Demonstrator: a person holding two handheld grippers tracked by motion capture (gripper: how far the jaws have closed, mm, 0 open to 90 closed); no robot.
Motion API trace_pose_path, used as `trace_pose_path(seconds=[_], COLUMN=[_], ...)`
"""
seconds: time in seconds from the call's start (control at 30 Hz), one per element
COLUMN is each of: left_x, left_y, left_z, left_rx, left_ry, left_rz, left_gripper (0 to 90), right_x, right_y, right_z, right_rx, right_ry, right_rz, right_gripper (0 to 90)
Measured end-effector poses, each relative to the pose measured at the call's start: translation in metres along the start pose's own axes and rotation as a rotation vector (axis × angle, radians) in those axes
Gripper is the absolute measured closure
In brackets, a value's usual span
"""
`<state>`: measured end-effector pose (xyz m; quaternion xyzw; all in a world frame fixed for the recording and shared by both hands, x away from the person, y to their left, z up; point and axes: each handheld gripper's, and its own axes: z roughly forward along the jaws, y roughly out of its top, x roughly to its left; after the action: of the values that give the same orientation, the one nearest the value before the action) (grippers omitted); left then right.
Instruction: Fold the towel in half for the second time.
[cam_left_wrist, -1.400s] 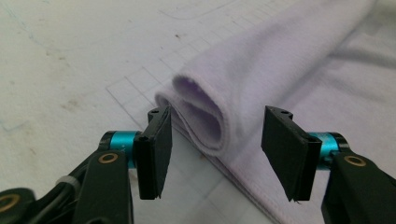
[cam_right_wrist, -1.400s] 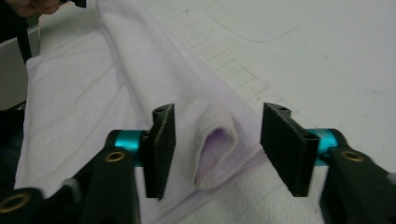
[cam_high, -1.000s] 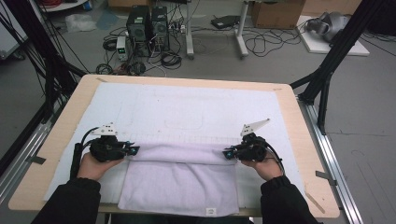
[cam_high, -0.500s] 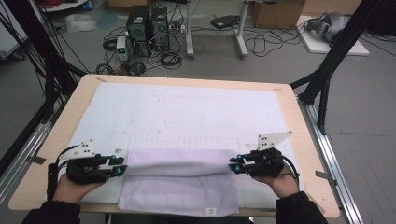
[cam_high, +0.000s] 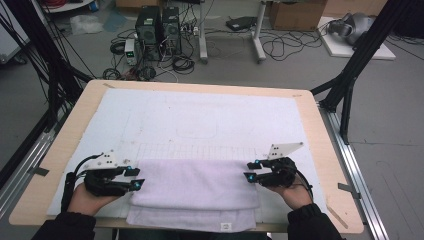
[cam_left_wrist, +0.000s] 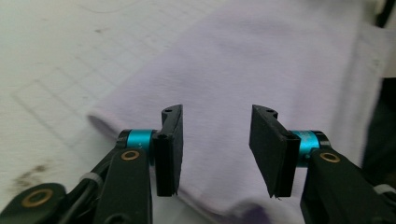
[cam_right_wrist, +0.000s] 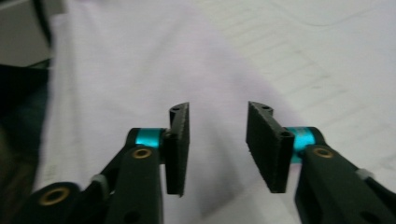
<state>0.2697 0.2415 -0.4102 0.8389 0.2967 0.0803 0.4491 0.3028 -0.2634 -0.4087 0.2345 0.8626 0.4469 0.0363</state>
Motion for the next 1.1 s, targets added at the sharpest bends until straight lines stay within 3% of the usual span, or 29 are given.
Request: trace_pose_path(seconds=[0.03, 0.17, 0.27, 0.33, 0.4, 0.43, 0.53, 0.67, 0.77, 0.83, 0.87, 1.03, 1.07, 1.1], left_x=[0.005, 0.026, 0.036, 0.038, 0.036, 0.036, 0.035, 0.031, 0.037, 0.043, 0.047, 0.072, 0.078, 0.084], left_y=[0.001, 0.004, 0.001, -0.001, -0.002, -0.002, -0.002, 0.003, 0.019, 0.037, 0.047, 0.094, 0.102, 0.11], left_z=[0.003, 0.019, 0.032, 0.04, 0.042, 0.04, 0.039, 0.04, 0.038, 0.038, 0.038, 0.04, 0.041, 0.045], left_rx=[0.004, 0.032, 0.068, 0.098, 0.088, 0.087, 0.081, 0.069, 0.033, 0.001, -0.018, -0.088, -0.098, -0.099], left_ry=[0.023, 0.1, 0.104, 0.091, 0.083, 0.058, 0.044, 0.075, 0.107, 0.154, 0.173, 0.242, 0.26, 0.326], left_rz=[-0.009, -0.055, -0.088, -0.097, -0.084, -0.083, -0.08, -0.064, -0.062, -0.059, -0.056, -0.05, -0.045, -0.045], left_gripper=[51.7, 45.7, 42.2, 46.9, 55.0, 62.4, 76.2, 81.0, 81.8, 81.8, 81.9, 82.0, 81.4, 77.0], right_x=[-0.007, -0.028, -0.039, -0.043, -0.044, -0.042, -0.041, -0.039, -0.043, -0.047, -0.051, -0.08, -0.087, -0.094], right_y=[0.001, -0.002, -0.007, -0.009, -0.01, -0.01, -0.01, -0.007, 0.001, 0.014, 0.023, 0.065, 0.075, 0.084], right_z=[0.001, 0.01, 0.021, 0.028, 0.032, 0.034, 0.034, 0.032, 0.026, 0.019, 0.015, 0.001, -0.001, -0.004], right_rx=[0.006, 0.021, 0.072, 0.093, 0.108, 0.109, 0.103, 0.11, 0.096, 0.075, 0.063, 0.031, 0.023, 0.0], right_ry=[-0.033, -0.071, -0.074, -0.075, -0.041, -0.032, 0.019, 0.036, 0.0, -0.04, -0.074, -0.163, -0.197, -0.243], right_rz=[0.011, 0.062, 0.096, 0.102, 0.101, 0.095, 0.094, 0.084, 0.075, 0.065, 0.055, 0.047, 0.044, 0.043], right_gripper=[52.3, 41.2, 39.8, 40.8, 51.1, 54.5, 76.5, 81.4, 82.0, 82.0, 82.0, 81.8, 79.1, 67.8])
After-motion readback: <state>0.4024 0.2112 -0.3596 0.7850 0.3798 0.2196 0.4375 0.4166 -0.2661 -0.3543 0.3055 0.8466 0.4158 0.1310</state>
